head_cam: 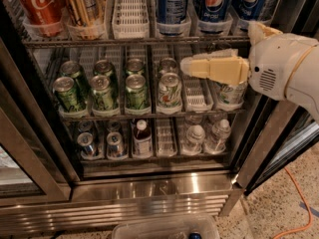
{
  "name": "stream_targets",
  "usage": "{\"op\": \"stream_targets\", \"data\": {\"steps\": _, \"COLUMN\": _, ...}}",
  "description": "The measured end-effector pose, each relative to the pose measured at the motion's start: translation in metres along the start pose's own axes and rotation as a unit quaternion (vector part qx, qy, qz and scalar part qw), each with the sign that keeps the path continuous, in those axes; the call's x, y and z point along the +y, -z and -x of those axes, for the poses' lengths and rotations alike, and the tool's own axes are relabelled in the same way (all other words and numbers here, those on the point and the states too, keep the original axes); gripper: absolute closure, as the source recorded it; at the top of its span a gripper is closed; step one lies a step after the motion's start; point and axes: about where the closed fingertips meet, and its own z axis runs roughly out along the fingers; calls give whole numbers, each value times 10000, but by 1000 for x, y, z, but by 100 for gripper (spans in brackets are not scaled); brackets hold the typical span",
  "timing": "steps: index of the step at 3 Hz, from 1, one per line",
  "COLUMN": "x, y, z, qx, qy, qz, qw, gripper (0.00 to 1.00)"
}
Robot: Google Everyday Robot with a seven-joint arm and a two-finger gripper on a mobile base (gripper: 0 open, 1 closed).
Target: Pick pepsi can from top shelf of fridge
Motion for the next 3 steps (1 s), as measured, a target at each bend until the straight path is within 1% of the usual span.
{"op": "stream_targets", "data": {"steps": 1, "x": -7, "y": -7, "z": 0, "qx": -28, "qy": -24, "qz": -89, "qw": 10000, "gripper": 0}}
{"op": "stream_targets", "data": {"steps": 2, "x": -25, "y": -18, "z": -2, "qx": -33, "qy": -67, "qz": -264, "qw": 9996, "gripper": 0}}
{"op": "stream_targets", "data": {"steps": 3, "x": -25, "y": -18, "z": -1, "qx": -33, "qy": -67, "qz": -264, "qw": 9996, "gripper": 0}}
